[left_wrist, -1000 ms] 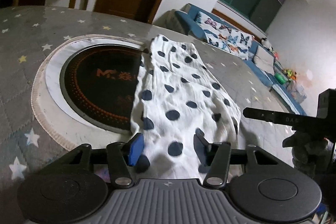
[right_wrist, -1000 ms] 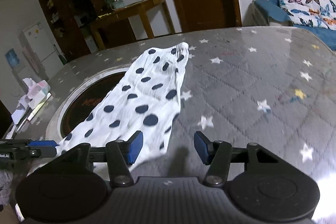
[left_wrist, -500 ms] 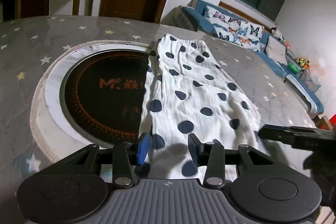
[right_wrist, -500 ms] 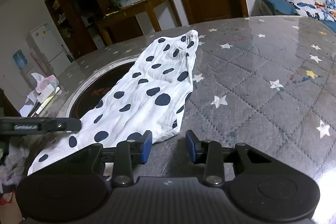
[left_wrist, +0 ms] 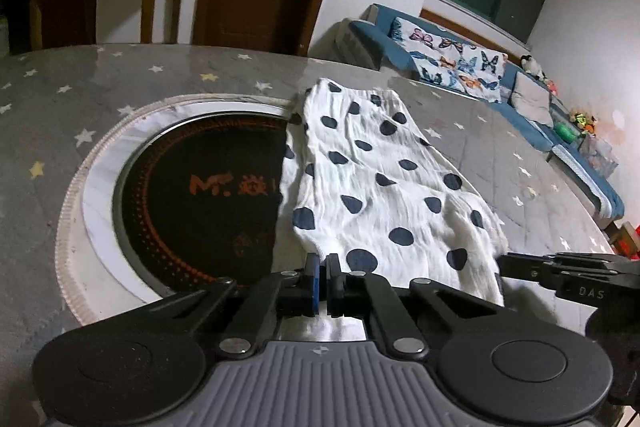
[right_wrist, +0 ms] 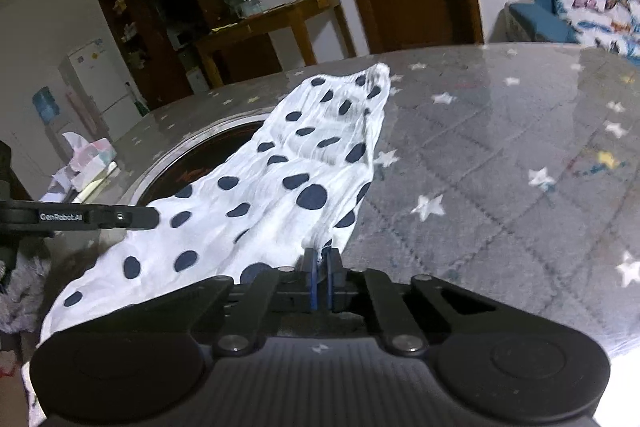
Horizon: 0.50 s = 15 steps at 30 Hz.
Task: Fold clothes
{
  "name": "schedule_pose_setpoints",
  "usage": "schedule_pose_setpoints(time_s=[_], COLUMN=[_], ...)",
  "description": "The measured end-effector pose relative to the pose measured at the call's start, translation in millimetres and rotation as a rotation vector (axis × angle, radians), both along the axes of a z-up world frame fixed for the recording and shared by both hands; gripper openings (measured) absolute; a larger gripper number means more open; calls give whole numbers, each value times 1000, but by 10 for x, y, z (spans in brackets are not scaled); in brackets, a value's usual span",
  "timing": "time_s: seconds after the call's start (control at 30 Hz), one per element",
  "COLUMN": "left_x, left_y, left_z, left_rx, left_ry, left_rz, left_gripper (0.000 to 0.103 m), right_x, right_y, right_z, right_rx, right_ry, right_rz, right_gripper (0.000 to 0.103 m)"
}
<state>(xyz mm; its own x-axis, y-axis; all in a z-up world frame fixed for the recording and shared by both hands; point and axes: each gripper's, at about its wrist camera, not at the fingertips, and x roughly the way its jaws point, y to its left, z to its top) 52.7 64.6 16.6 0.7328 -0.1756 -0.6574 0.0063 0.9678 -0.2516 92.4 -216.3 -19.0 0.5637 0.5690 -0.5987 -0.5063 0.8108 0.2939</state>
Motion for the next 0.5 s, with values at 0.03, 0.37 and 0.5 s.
schedule_pose_setpoints(time_s=[0.03, 0.37, 0.5], left_x=[-14, 23, 1], left_y=[17, 66, 109], left_z=[11, -129, -76], left_rx=[-4, -1, -8], left_ry=[-5, 41, 33], left_rz=[5, 27, 40], left_gripper=[3, 4, 8], right_x=[-22, -49, -115], right_y=[-12, -21, 57], right_z=[29, 74, 236], right_rx=[-6, -97, -84], right_ry=[-12, -60, -97], right_rz=[-3, -23, -2], right_gripper=[3, 1, 5])
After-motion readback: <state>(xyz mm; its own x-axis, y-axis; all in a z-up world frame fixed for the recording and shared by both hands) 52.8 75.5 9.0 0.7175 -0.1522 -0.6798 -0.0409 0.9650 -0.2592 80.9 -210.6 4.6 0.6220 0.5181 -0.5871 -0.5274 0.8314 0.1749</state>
